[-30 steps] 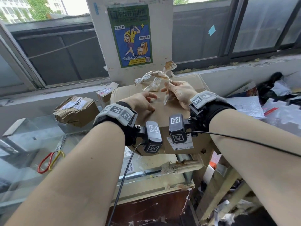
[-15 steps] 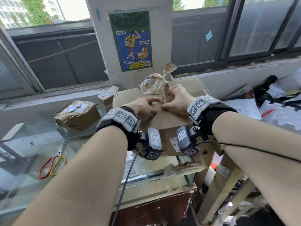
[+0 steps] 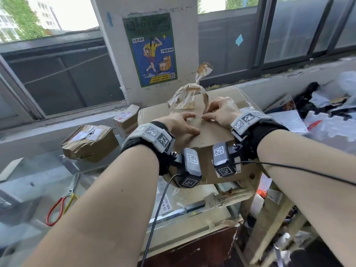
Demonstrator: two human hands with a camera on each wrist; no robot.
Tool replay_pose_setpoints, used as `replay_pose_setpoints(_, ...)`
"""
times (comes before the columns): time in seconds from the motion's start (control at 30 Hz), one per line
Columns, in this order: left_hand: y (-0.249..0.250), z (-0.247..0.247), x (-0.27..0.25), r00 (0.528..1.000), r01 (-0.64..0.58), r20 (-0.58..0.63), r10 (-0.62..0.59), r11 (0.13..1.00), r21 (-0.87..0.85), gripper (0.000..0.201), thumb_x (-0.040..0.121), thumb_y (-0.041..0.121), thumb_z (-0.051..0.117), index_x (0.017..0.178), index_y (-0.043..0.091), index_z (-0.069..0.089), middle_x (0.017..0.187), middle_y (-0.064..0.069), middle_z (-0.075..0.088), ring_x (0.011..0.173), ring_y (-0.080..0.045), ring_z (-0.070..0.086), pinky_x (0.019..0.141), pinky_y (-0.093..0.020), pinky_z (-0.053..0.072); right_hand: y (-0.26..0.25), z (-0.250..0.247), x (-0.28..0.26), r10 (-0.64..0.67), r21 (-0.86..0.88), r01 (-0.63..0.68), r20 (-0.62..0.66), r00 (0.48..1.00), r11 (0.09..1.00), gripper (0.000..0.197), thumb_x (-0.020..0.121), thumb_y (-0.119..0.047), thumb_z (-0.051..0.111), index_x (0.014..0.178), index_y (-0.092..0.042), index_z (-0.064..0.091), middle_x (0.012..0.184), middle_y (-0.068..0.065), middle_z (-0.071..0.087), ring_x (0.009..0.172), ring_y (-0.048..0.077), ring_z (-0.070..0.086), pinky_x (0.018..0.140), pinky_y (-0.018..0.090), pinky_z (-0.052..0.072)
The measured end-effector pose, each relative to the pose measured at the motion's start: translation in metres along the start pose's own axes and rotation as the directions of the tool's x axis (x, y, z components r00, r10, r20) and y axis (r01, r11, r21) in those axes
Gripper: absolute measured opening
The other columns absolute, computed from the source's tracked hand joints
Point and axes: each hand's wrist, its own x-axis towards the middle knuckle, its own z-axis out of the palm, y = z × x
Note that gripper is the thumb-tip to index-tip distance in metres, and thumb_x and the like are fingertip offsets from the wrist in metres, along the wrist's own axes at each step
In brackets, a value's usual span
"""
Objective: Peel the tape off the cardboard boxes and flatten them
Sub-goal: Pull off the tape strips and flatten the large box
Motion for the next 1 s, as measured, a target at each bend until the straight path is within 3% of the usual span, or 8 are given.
replay_pose_setpoints(0.2, 0.004, -0.002, 0.007, 1.000, 0.014, 0.008, -0.014, 1.000, 0.015, 0.071, 0.086, 0.036, 0.069, 0.147, 0.031, 0.035, 0.148, -0.005, 0.040, 0.133, -0.022, 0.040, 0.111, -0.028, 0.031, 0.005, -0.002, 0.002, 0.069, 0.150, -0.067, -0.006, 0.998, 0.986, 0.017, 0.078, -0.017, 0.077, 0.067, -0.016, 0.065, 0.067, 0.000, 0.063, 0.062, 0.010, 0.056, 0.064, 0.022, 0.048)
replay_pose_setpoints(0.33, 0.005, -0.002, 0.008, 0.999, 0.030, 0.011, -0.030, 0.999, 0.022, 0.070, 0.085, 0.037, 0.070, 0.147, 0.033, 0.036, 0.149, -0.004, 0.037, 0.135, -0.023, 0.038, 0.111, -0.030, 0.029, 0.006, -0.003, 0.000, 0.106, 0.294, -0.091, -0.036, 0.994, 0.952, 0.014, 0.079, -0.010, 0.076, 0.070, -0.010, 0.064, 0.060, -0.002, 0.058, 0.048, 0.003, 0.053, 0.046, 0.012, 0.043)
replay_pose_setpoints(0.53, 0.006, -0.001, 0.005, 0.999, 0.034, 0.002, -0.034, 0.999, 0.026, 0.069, 0.086, 0.035, 0.069, 0.147, 0.032, 0.036, 0.149, -0.005, 0.039, 0.135, -0.023, 0.038, 0.111, -0.029, 0.028, 0.012, -0.002, 0.002, 0.151, 0.425, -0.121, -0.038, 0.988, 0.897, 0.026, 0.079, -0.009, 0.075, 0.060, -0.016, 0.058, 0.063, 0.003, 0.058, 0.056, 0.015, 0.055, 0.059, 0.030, 0.054)
replay_pose_setpoints(0.83, 0.009, 0.000, 0.000, 0.999, 0.038, 0.004, -0.039, 0.994, 0.103, 0.072, 0.084, 0.039, 0.070, 0.146, 0.035, 0.034, 0.148, -0.005, 0.039, 0.133, -0.025, 0.040, 0.112, -0.033, 0.031, 0.012, -0.004, -0.004, 0.182, 0.560, -0.106, -0.081, 0.980, 0.822, 0.030, 0.080, -0.004, 0.073, 0.058, -0.014, 0.054, 0.054, -0.001, 0.052, 0.036, 0.003, 0.047, 0.039, 0.020, 0.045)
replay_pose_setpoints(0.93, 0.016, 0.000, -0.003, 1.000, 0.006, 0.002, -0.007, 0.978, 0.208, 0.071, 0.086, 0.039, 0.068, 0.148, 0.034, 0.032, 0.151, -0.007, 0.035, 0.134, -0.026, 0.039, 0.113, -0.035, 0.031, 0.012, -0.008, -0.007, 0.236, 0.680, -0.115, -0.088, 0.968, 0.725, 0.030, 0.079, -0.002, 0.073, 0.059, -0.012, 0.053, 0.054, -0.001, 0.053, 0.041, 0.006, 0.047, 0.039, 0.022, 0.042)
replay_pose_setpoints(1.0, 0.023, 0.001, -0.004, 1.000, -0.023, -0.012, 0.028, 0.948, 0.318, 0.070, 0.087, 0.040, 0.067, 0.148, 0.036, 0.032, 0.153, -0.006, 0.030, 0.135, -0.027, 0.036, 0.112, -0.036, 0.032, 0.013, -0.011, -0.008, 0.269, 0.729, -0.124, -0.085, 0.959, 0.674, 0.028, 0.078, -0.002, 0.074, 0.060, -0.013, 0.054, 0.063, 0.004, 0.057, 0.054, 0.014, 0.052, 0.047, 0.026, 0.044)
